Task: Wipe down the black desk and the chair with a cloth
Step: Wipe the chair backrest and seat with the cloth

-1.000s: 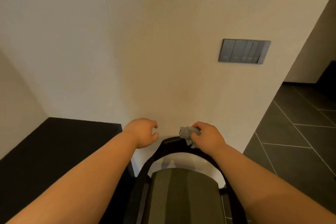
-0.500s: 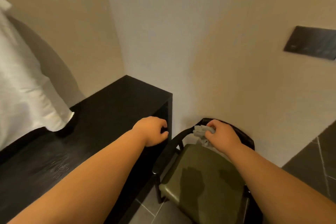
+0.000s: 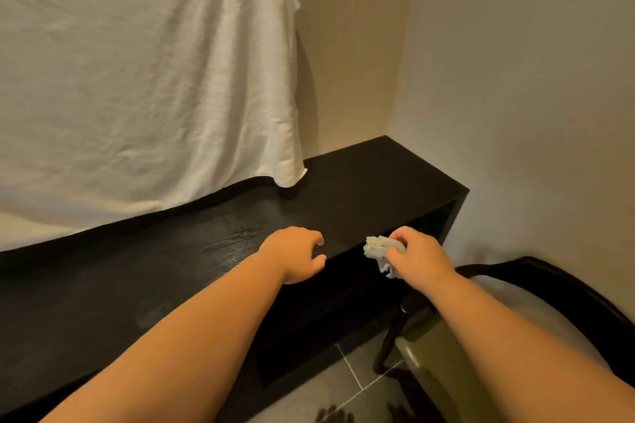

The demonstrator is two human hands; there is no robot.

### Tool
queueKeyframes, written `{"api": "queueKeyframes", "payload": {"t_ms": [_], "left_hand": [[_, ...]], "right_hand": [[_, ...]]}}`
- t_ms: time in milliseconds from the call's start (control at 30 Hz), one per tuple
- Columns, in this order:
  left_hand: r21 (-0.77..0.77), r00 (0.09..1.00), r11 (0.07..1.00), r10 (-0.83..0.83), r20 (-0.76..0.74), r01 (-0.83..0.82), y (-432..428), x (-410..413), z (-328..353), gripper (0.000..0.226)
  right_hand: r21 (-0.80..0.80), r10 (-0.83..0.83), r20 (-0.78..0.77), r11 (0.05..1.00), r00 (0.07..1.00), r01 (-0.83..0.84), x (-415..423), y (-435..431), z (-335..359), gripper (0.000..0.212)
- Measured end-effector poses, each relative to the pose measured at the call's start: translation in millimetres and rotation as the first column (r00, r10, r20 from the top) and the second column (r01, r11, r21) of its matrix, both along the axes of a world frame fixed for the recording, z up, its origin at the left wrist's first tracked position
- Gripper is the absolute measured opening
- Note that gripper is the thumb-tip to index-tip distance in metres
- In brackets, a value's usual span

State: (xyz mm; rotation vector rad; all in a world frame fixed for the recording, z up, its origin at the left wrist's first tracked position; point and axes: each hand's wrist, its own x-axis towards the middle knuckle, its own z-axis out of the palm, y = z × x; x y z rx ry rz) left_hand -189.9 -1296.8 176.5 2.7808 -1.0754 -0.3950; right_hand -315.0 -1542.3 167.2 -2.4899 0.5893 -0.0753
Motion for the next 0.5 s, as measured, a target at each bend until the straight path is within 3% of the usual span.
{"api": "queueKeyframes", "payload": {"t_ms": [233, 500], "left_hand": [[0.038, 0.98, 0.979, 0.2, 0.016, -0.201, 184, -7, -6, 0.053], [0.037, 0.913, 0.912, 0.408, 0.006, -0.408, 364, -40, -5, 0.054]], "right_hand": [[0.029, 0.201, -0.023, 0.979, 0.979, -0.2, 49, 173, -2, 0.008], [0.009, 0.448, 0.016, 0.894, 0.894, -0.448, 81, 362, -2, 0.009]]}}
